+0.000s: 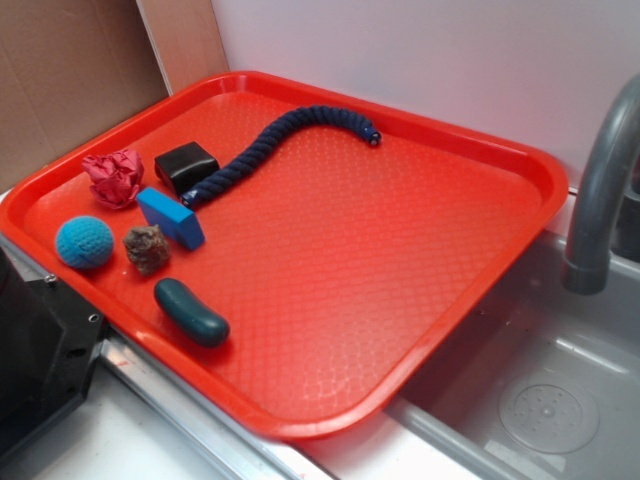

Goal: Grab the blue ball.

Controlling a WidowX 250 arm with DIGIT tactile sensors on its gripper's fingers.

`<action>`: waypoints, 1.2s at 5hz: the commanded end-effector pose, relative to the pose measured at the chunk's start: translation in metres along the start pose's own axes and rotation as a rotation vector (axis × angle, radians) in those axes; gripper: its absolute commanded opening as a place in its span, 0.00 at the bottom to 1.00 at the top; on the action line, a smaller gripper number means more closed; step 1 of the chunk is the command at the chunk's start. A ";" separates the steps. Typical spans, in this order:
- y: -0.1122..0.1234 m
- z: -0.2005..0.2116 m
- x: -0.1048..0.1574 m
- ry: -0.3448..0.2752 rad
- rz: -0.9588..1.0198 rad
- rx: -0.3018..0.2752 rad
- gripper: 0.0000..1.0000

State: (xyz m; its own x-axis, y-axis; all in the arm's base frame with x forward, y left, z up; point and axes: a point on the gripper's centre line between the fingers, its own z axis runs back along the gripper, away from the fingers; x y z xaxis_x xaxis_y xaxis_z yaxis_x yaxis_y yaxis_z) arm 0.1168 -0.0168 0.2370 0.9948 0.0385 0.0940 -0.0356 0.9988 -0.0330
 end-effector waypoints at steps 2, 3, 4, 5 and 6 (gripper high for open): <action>0.034 -0.050 0.011 0.121 -0.091 -0.050 1.00; 0.051 -0.097 0.002 0.105 -0.210 -0.019 1.00; 0.063 -0.121 -0.007 0.055 -0.241 0.000 1.00; 0.066 -0.141 -0.013 0.052 -0.275 0.019 1.00; 0.076 -0.158 -0.013 0.105 -0.293 0.038 1.00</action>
State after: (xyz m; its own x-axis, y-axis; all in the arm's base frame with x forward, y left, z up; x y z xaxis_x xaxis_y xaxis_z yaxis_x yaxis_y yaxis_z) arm 0.1109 0.0496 0.0715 0.9677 -0.2510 -0.0221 0.2512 0.9679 0.0038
